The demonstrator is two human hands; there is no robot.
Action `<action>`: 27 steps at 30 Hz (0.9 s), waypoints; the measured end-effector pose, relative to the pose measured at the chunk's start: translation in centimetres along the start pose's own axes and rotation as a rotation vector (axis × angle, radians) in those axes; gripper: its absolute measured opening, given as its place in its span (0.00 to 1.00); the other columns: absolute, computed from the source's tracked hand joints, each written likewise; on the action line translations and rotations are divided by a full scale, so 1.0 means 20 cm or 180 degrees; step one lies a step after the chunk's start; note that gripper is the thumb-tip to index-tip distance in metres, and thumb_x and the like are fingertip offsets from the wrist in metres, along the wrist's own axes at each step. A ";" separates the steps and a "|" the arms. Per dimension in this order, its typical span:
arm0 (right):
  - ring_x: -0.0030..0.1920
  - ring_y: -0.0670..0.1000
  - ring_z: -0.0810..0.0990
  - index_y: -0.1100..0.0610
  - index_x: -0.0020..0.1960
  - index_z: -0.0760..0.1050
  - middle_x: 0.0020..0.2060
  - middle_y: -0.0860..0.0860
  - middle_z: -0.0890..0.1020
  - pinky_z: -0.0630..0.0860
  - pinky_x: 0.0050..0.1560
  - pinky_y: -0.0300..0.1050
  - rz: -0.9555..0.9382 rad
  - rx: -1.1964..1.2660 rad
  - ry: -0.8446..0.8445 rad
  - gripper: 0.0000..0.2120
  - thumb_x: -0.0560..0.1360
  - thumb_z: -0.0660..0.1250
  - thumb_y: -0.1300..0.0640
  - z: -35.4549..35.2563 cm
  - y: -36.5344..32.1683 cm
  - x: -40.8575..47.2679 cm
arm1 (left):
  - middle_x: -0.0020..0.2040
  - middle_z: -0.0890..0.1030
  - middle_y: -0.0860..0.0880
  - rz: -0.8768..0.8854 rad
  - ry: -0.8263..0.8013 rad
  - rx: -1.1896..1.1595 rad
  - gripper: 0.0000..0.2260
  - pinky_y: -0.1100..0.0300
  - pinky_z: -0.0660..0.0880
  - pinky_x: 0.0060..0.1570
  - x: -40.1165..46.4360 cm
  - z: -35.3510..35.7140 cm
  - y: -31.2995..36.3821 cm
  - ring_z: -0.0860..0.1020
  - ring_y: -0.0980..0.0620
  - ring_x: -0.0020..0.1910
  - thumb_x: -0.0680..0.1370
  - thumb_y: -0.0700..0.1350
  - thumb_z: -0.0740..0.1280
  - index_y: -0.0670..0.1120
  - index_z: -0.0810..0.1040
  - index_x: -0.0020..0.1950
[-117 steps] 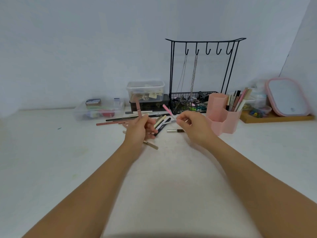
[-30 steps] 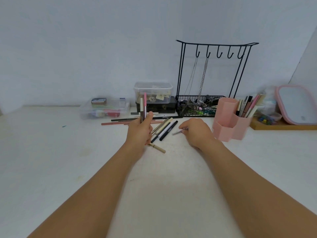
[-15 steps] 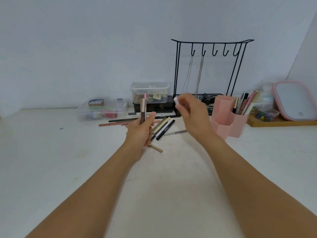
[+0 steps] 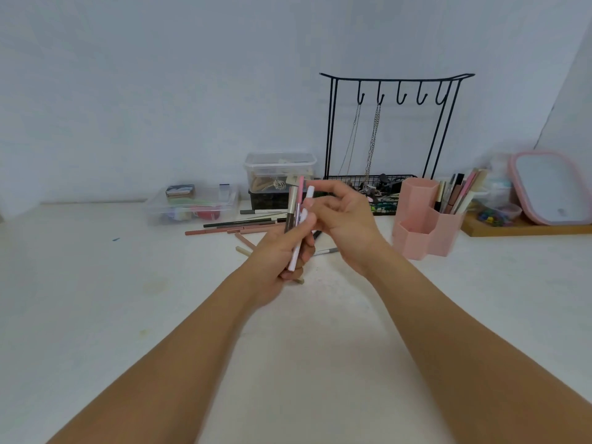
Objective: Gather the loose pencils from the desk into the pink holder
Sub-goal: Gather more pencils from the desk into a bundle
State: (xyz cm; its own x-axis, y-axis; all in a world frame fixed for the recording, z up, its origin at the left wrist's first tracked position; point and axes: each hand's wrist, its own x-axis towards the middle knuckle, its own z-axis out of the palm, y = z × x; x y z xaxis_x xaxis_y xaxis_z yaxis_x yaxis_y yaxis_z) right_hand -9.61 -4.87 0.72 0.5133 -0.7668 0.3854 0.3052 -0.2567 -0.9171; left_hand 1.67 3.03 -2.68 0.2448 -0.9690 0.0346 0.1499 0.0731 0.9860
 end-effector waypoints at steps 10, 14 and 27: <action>0.40 0.43 0.80 0.54 0.67 0.75 0.50 0.52 0.85 0.80 0.44 0.42 0.0032 -0.1313 0.0012 0.17 0.79 0.68 0.59 -0.09 0.01 0.05 | 0.25 0.68 0.51 0.0123 0.0610 -0.0019 0.16 0.61 0.65 0.24 0.02 -0.04 0.01 0.71 0.53 0.23 0.81 0.56 0.67 0.47 0.72 0.40; 0.51 0.49 0.78 0.54 0.67 0.76 0.61 0.51 0.81 0.73 0.56 0.44 0.0171 -0.3742 -0.0516 0.19 0.77 0.70 0.61 -0.26 -0.01 0.07 | 0.26 0.64 0.52 0.0237 0.1081 -0.0023 0.13 0.62 0.60 0.22 0.03 -0.11 0.02 0.60 0.54 0.23 0.81 0.55 0.67 0.46 0.74 0.45; 0.45 0.52 0.78 0.48 0.43 0.78 0.48 0.50 0.81 0.75 0.45 0.44 0.0565 -0.4454 -0.0887 0.09 0.76 0.70 0.61 -0.36 0.18 0.12 | 0.24 0.59 0.54 -0.0113 0.1448 -0.0238 0.23 0.62 0.53 0.22 0.05 -0.14 0.03 0.55 0.54 0.22 0.80 0.50 0.68 0.51 0.59 0.32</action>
State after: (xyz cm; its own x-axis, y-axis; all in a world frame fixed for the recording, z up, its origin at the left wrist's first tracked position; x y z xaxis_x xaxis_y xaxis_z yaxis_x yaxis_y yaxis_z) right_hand -13.00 -11.81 -2.30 0.6477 -0.7533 0.1145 -0.7188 -0.6539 -0.2363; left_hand 4.73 2.80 -2.48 0.6312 -0.7703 -0.0906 0.2305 0.0747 0.9702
